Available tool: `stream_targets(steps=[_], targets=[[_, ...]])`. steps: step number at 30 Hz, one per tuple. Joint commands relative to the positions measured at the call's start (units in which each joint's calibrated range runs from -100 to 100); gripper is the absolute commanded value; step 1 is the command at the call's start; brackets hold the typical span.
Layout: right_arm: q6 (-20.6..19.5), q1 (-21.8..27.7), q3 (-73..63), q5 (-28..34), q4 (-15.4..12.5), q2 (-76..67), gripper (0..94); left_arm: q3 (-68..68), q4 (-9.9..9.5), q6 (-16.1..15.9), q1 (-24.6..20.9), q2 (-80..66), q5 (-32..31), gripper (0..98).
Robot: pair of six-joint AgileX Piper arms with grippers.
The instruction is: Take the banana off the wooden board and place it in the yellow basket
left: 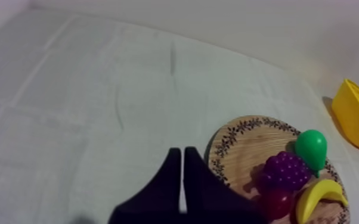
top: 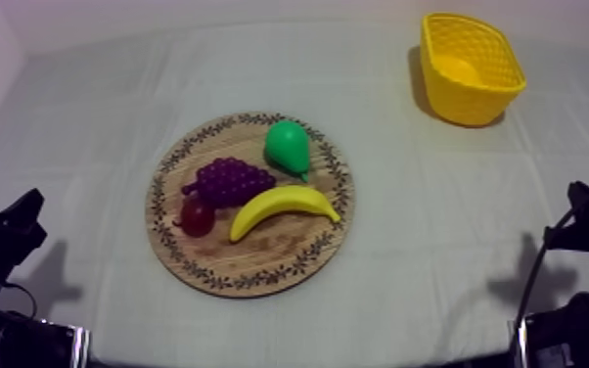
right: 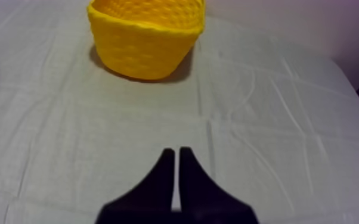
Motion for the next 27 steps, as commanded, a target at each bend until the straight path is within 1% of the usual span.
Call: stream_targets(steps=[1, 19, 24, 27], targets=[[-0.01, 0.01, 0.02, 0.01, 0.02, -0.04, 0.5, -0.03, 0.04, -0.02, -0.02, 0.00, 0.04, 0.1], [-0.14, 0.37, 0.02, 0.01, 0.02, -0.04, 0.5, -0.03, 0.04, -0.02, -0.02, 0.00, 0.04, 0.1], [-3.46, 0.07, 0.02, 0.01, 0.02, -0.04, 0.5, -0.03, 0.04, -0.02, -0.02, 0.00, 0.04, 0.1], [-3.68, -0.14, 0.02, 0.01, 0.02, -0.04, 0.5, -0.03, 0.04, -0.02, -0.02, 0.00, 0.04, 0.1]])
